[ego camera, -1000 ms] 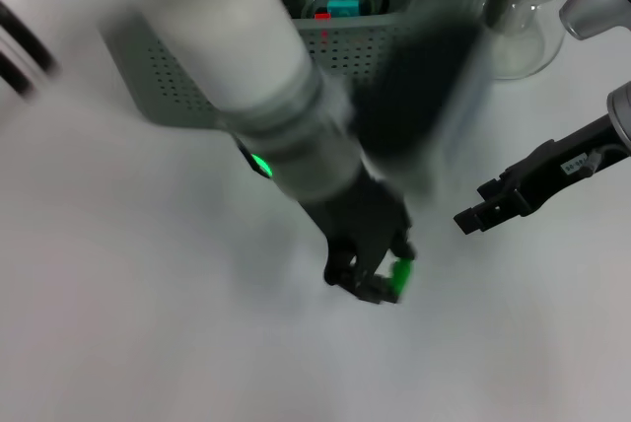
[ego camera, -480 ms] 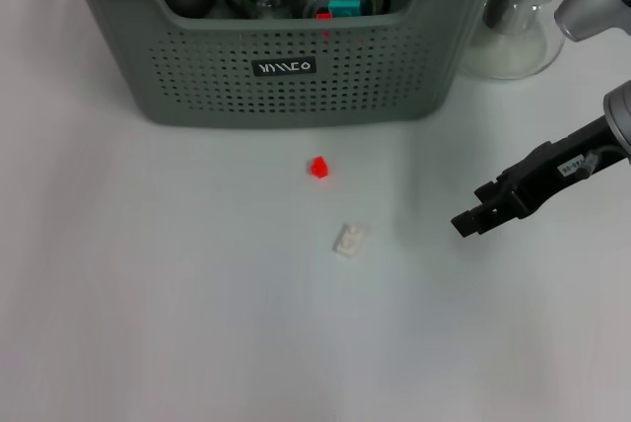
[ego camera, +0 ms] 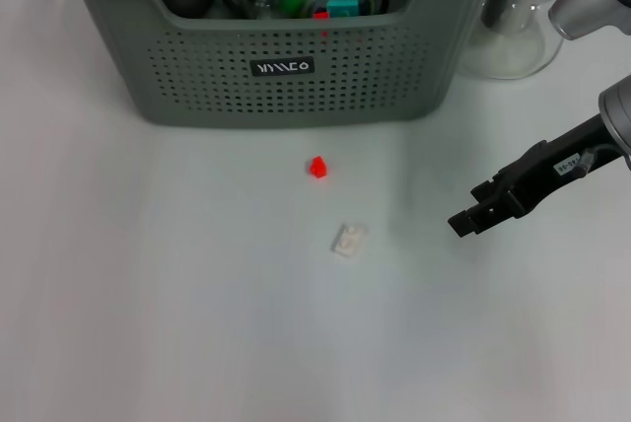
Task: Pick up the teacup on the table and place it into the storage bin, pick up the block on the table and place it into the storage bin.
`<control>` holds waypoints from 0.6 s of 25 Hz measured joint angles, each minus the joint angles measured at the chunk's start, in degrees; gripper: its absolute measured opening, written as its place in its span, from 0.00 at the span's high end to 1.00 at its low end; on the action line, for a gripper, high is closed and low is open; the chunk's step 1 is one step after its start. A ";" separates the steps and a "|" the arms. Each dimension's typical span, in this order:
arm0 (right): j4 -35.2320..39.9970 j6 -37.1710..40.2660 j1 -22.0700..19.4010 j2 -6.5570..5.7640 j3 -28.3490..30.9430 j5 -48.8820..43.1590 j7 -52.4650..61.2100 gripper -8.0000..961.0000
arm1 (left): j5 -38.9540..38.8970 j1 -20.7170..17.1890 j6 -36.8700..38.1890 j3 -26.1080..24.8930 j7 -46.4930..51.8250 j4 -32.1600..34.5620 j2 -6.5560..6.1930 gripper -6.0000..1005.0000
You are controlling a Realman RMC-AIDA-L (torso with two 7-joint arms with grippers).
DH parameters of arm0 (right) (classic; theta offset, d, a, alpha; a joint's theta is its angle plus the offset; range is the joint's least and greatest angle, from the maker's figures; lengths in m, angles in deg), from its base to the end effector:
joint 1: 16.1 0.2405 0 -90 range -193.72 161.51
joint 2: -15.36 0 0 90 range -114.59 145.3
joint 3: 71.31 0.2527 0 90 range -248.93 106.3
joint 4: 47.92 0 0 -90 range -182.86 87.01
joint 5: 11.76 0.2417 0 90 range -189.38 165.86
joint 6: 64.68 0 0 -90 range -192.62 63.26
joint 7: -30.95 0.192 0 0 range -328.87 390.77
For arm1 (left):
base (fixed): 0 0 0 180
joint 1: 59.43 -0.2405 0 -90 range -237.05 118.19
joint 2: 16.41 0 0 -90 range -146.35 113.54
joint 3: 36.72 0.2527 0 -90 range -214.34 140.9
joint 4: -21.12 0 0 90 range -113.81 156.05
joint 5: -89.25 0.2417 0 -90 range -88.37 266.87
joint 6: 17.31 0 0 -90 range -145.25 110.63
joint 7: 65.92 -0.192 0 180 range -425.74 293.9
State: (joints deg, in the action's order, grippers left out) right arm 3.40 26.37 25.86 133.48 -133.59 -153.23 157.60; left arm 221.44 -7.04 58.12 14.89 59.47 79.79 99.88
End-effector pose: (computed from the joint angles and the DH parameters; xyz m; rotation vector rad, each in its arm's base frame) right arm 0.2265 0.3880 -0.0596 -2.8592 1.0759 -0.3265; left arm -0.0994 0.5039 0.0196 -2.5805 -0.6752 -0.2725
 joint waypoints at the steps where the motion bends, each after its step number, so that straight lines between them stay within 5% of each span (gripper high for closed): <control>1: 0.00 0.00 0.01 0.00 -0.03 0.01 -0.01 0.29 | -0.31 -0.14 0.81 -0.05 0.01 0.91 0.05 0.42; 4: 0.00 0.00 -0.03 -0.07 -0.09 -0.03 -0.05 0.29 | -3.34 -1.26 6.36 -1.95 -0.24 5.75 0.08 0.34; 9: 0.00 0.02 -0.30 -0.27 -0.13 -0.04 -0.32 0.28 | -15.51 -5.23 26.04 -4.12 -6.94 16.01 -0.32 0.19; 12: 0.00 0.00 -0.36 -0.33 -0.13 -0.03 -0.34 0.28 | -17.61 -7.52 36.76 -1.53 -11.97 20.20 0.53 0.14; 15: 0.00 -0.10 -0.45 -0.38 -0.12 -0.02 -0.36 0.28 | -15.12 -9.97 39.73 6.42 -13.86 22.19 2.10 0.12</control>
State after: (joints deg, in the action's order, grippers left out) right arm 3.40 26.27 25.41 133.10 -133.71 -153.25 157.25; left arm 206.32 -17.01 97.85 21.31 45.61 101.98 101.98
